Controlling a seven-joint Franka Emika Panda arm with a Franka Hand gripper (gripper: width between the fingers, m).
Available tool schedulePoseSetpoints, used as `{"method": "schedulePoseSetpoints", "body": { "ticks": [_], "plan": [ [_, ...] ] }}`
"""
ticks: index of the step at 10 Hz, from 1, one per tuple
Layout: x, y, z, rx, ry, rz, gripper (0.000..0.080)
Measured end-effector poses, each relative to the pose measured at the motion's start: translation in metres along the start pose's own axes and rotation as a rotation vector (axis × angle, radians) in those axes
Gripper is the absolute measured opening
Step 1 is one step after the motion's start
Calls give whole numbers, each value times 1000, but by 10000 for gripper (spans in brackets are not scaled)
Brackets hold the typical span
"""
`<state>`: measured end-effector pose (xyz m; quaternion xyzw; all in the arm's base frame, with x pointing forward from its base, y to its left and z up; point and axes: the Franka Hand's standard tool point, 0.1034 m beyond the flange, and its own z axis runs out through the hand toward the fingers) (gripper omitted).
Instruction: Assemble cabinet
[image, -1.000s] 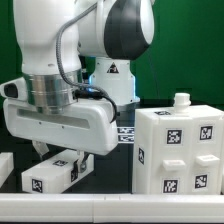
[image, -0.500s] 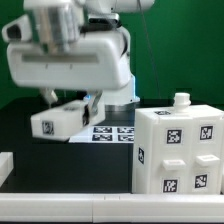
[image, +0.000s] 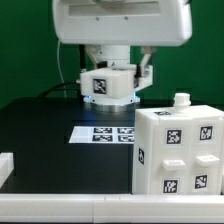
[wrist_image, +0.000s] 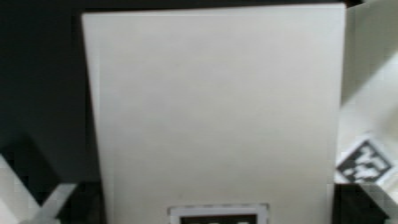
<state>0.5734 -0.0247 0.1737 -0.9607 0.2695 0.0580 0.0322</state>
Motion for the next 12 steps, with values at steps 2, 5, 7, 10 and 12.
{"method": "schedulePoseSetpoints", "body": {
  "ticks": [2, 5, 7, 10, 12],
  "plan": [
    [0, 2, 1, -1, -2, 3, 553],
    [-7, -28, -10, -63, 53, -63, 553],
    [-16, -51, -10, -58, 77, -63, 553],
    [-10, -69, -13, -35, 81, -48, 553],
    [-14, -81, -6, -24, 83, -37, 553]
  ]
}}
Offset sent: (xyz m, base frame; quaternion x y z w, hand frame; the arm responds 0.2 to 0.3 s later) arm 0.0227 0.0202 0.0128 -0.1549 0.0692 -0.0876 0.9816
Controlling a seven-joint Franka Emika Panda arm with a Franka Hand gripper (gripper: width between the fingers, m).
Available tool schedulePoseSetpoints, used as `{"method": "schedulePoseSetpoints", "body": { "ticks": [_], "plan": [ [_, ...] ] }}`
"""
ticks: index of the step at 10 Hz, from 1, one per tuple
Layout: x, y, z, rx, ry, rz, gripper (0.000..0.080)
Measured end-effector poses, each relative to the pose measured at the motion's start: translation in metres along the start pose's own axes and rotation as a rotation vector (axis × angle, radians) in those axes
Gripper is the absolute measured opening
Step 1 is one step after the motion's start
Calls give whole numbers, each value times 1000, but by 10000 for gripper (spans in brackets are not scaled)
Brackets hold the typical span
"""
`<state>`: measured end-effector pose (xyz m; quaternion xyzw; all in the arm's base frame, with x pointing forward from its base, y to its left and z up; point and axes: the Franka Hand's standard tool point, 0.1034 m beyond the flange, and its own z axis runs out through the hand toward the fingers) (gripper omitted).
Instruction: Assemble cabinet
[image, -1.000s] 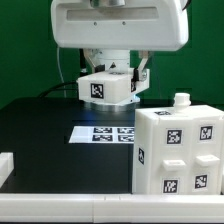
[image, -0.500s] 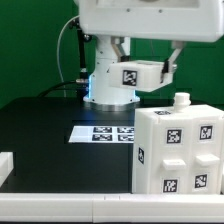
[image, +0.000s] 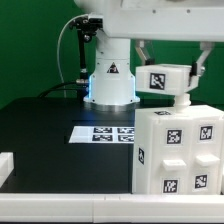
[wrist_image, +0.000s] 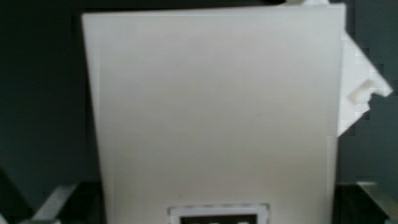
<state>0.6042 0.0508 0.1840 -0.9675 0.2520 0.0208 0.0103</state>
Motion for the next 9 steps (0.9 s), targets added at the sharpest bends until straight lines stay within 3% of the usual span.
{"method": "schedulePoseSetpoints", "body": {
  "ticks": [4, 9],
  "plan": [
    [-10, -17, 7, -3, -7, -3, 553],
    [-7, -14, 20, -5, 4, -2, 554]
  ]
}}
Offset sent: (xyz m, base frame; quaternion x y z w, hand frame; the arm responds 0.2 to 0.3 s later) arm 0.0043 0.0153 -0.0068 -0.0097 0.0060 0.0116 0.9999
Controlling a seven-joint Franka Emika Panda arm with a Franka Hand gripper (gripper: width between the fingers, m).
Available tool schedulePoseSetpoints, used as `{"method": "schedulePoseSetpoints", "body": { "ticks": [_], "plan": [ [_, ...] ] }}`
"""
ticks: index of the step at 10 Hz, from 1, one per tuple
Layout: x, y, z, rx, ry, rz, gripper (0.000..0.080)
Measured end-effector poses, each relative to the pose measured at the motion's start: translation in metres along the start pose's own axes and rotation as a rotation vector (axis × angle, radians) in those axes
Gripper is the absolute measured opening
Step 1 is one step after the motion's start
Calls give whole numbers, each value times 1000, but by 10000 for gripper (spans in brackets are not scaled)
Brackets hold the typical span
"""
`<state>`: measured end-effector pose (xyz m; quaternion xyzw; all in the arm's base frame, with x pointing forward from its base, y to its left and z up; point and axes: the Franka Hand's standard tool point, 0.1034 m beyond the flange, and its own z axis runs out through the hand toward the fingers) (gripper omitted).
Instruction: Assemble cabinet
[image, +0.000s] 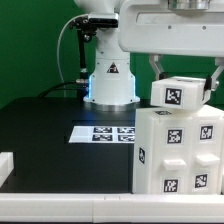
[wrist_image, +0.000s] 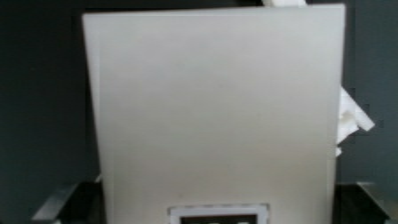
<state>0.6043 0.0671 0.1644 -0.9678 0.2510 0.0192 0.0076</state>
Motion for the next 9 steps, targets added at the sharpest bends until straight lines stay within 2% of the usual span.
{"method": "schedulePoseSetpoints", "body": {
  "ticks": [1, 3, 7, 9],
  "plan": [
    [1, 1, 4, 2, 7, 2, 554],
    [5, -2, 4, 37, 45, 17, 554],
    [5, -2, 4, 37, 43, 38, 554],
    [6, -1, 4, 51, 28, 228, 554]
  ]
}}
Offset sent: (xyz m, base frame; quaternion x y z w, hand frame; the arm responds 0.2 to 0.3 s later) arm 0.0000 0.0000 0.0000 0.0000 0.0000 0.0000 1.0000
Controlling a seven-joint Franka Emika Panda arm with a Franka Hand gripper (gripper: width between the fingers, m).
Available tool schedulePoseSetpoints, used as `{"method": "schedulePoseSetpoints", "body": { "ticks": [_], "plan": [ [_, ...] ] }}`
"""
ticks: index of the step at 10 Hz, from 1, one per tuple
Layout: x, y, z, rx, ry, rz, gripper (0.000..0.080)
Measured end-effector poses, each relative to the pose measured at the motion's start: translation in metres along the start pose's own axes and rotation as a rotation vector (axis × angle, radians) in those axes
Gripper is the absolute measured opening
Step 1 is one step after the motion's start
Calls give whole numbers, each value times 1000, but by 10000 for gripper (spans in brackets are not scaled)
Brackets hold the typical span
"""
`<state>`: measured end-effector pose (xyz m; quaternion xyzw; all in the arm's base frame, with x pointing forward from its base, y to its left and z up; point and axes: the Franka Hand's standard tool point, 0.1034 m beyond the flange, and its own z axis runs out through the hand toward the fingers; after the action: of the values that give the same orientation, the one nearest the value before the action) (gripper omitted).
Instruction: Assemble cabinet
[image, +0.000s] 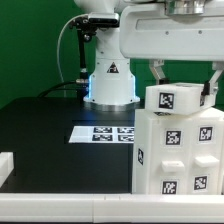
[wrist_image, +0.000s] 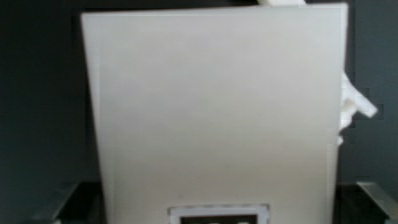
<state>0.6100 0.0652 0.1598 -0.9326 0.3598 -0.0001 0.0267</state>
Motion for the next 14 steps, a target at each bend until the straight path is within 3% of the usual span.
{"method": "schedulePoseSetpoints", "body": {
  "ticks": [3, 4, 9, 12, 14],
  "plan": [
    [-5, -6, 0, 50, -69, 478, 554],
    [-8, -8, 1, 33, -52, 524, 554],
    [-10, -11, 1, 36, -70, 805, 554],
    [-7, -14, 0, 56, -108, 1238, 554],
    [-8, -15, 0, 58, -113, 1277, 554]
  ]
}}
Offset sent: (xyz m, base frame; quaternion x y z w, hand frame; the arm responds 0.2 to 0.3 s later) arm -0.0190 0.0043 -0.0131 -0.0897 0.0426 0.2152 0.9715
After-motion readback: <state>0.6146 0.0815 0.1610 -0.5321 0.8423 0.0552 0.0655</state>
